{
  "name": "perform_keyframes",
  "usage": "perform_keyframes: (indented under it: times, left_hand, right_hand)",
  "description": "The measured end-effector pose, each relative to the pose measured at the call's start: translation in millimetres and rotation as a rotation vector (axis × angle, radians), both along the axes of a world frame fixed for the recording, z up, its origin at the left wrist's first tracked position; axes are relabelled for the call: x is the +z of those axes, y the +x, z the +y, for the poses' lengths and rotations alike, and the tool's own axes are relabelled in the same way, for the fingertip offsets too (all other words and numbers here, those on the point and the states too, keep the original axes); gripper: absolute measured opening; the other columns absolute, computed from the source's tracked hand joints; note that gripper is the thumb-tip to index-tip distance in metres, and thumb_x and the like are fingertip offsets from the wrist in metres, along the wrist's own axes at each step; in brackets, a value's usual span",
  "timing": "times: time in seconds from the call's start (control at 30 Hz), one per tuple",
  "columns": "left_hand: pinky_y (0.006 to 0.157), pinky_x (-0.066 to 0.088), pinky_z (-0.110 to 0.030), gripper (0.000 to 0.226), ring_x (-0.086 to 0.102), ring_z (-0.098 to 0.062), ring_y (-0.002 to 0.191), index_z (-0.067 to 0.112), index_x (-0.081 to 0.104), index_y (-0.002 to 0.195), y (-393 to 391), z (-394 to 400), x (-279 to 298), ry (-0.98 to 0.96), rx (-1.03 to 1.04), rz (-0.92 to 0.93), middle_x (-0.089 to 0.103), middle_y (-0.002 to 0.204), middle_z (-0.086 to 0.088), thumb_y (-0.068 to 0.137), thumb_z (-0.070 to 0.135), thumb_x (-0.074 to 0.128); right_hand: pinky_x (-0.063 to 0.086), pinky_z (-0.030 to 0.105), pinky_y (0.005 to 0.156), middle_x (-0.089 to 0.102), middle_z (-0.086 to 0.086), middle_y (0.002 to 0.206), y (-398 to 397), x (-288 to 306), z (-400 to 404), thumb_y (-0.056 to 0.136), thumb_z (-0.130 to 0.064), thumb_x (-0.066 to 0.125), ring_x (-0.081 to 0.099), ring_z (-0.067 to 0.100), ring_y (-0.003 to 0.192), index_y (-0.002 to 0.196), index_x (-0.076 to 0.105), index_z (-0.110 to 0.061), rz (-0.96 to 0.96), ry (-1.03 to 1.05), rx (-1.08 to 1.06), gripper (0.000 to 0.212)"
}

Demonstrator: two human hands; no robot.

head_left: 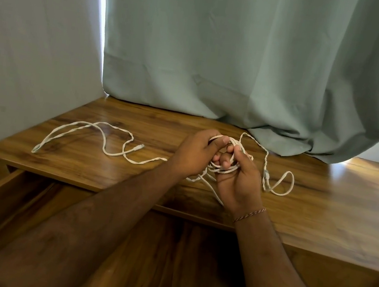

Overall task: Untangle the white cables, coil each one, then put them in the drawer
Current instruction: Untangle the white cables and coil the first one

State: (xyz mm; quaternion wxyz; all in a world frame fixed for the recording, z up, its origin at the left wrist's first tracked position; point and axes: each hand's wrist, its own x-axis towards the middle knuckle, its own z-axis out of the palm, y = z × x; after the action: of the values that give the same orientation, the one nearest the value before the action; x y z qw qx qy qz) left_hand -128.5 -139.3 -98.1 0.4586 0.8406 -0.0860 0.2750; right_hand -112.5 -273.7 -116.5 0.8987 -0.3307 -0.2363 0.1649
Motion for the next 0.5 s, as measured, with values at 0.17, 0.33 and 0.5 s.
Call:
perform_keyframes:
  times: [0.17, 0.33, 0.5]
  left_hand:
    - [0.063, 0.047, -0.026, 0.022, 0.058, -0.002, 0.059, 0.022, 0.063, 0.094, -8, 11, 1, 0.080, -0.067, 0.008, 0.061, 0.062, 0.011, 0.108, 0.035, 0.051]
    - [0.066, 0.049, -0.033, 0.029, 0.062, -0.009, 0.072, 0.018, 0.062, 0.101, -14, 16, 9, 0.212, -0.086, -0.040, 0.069, 0.083, 0.000, 0.107, 0.042, 0.047]
    - [0.063, 0.049, -0.035, 0.045, 0.063, -0.013, 0.074, 0.019, 0.061, 0.103, -10, 19, 17, 0.383, -0.011, -0.140, 0.069, 0.085, 0.005, 0.103, 0.057, 0.037]
  right_hand:
    - [0.052, 0.040, 0.088, 0.064, 0.016, 0.068, 0, -1, -10, 0.100, -0.030, 0.036, 0.066, 0.029, 0.076, 0.085, 0.064, 0.000, -0.011, -0.015, 0.222, 0.044]
    - [0.052, 0.043, 0.097, 0.074, 0.019, 0.083, 8, -3, -14, 0.105, -0.036, 0.037, 0.070, 0.030, 0.088, 0.087, 0.073, -0.003, -0.102, -0.126, 0.285, 0.051]
    - [0.054, 0.045, 0.098, 0.076, 0.014, 0.088, 8, -6, -15, 0.104, -0.033, 0.039, 0.072, 0.027, 0.092, 0.091, 0.073, -0.008, -0.123, -0.106, 0.286, 0.044]
